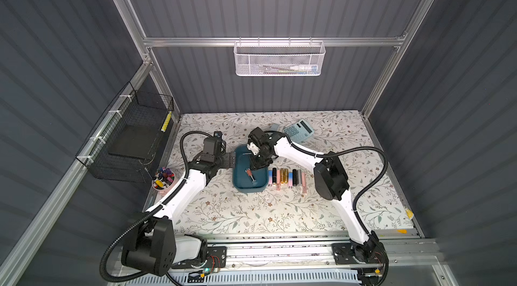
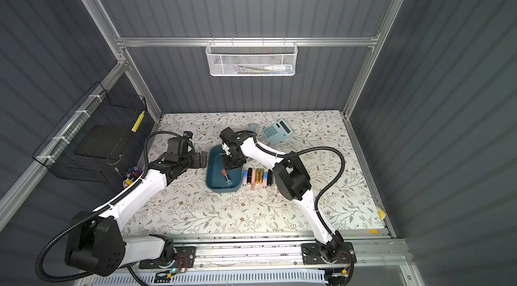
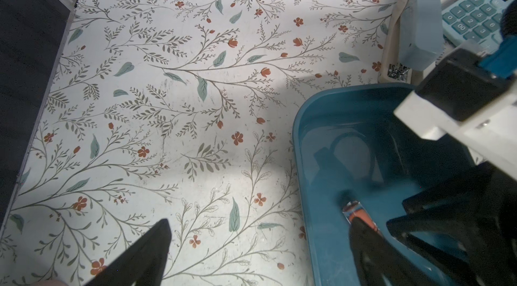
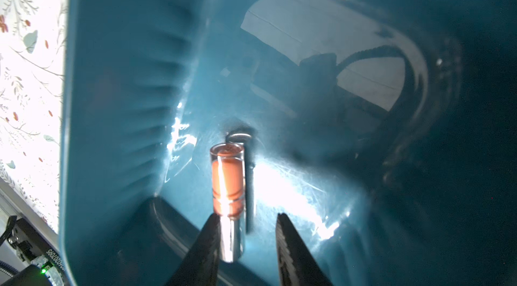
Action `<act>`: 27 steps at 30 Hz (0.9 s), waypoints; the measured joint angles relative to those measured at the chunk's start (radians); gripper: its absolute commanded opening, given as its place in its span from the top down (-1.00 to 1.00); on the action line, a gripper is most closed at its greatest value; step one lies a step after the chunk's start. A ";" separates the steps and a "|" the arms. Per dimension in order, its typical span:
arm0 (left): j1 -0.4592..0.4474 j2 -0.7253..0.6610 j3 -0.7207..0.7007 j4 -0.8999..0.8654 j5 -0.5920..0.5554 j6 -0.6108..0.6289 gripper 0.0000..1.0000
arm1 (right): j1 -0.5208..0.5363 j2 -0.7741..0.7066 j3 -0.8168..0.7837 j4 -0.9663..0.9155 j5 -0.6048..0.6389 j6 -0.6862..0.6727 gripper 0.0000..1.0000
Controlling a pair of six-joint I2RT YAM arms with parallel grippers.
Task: Put the lipstick into the storage box
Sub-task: Pick up the lipstick at the center of the board.
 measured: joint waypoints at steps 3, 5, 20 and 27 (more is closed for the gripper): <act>0.000 -0.008 0.000 0.001 0.000 -0.001 -0.98 | 0.000 -0.010 0.019 -0.008 0.020 -0.023 0.00; 0.000 -0.009 0.000 0.001 0.000 -0.005 -0.99 | -0.001 -0.040 0.019 -0.017 0.060 -0.042 -0.16; -0.028 0.031 0.022 0.114 0.096 -0.169 -0.99 | -0.288 -0.623 -0.482 0.060 0.369 0.053 -0.32; -0.202 0.165 0.077 0.162 0.106 -0.198 -0.97 | -0.301 -0.728 -0.784 0.123 0.386 0.071 -0.26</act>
